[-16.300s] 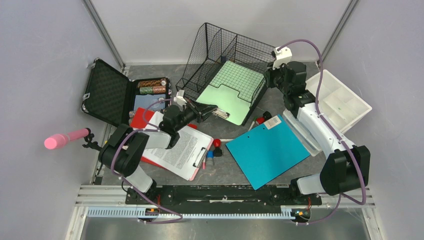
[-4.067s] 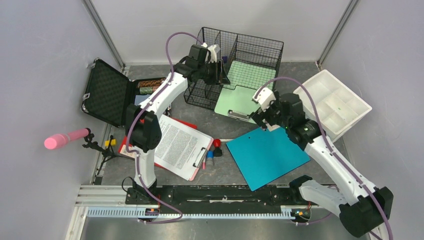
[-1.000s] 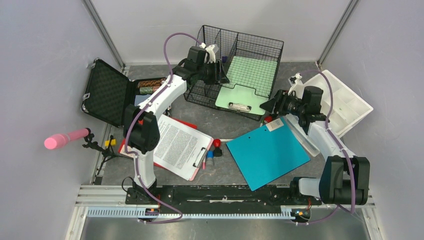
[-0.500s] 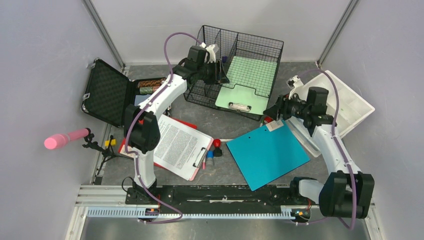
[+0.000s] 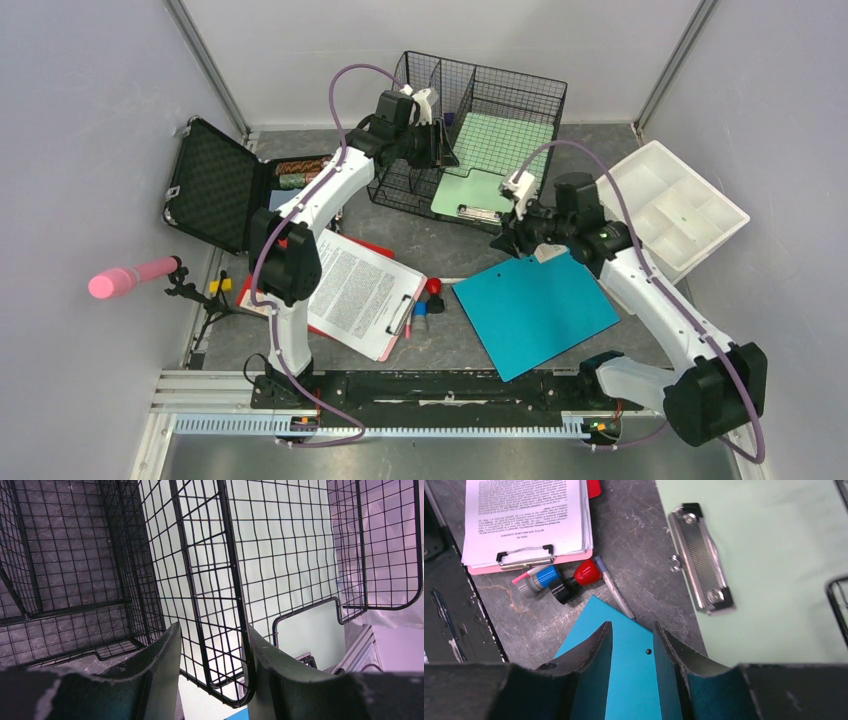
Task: Organize the desk
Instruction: Place the folder in the storage box.
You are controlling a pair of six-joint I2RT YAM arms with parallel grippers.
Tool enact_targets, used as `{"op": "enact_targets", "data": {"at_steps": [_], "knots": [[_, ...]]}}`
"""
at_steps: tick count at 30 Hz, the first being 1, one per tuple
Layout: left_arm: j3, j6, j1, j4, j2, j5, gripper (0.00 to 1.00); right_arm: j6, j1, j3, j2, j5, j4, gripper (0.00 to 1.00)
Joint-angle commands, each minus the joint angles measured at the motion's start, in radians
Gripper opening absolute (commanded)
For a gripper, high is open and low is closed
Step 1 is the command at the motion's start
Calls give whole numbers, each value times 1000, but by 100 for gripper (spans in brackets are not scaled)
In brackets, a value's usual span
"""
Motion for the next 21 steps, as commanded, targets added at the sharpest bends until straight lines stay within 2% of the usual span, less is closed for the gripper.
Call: {"op": "enact_targets", "data": {"at_steps": [1,9,21], "knots": [[20,13,-19,-68,30,59,2,-71,92,63,57,130,-4,41],[18,8,-17,-69,33,70,2,-79,198,127,203,206,48,38],[-15,-5,-13,-60,24,91,2,-80,198,240,323,385,131,31]]}}
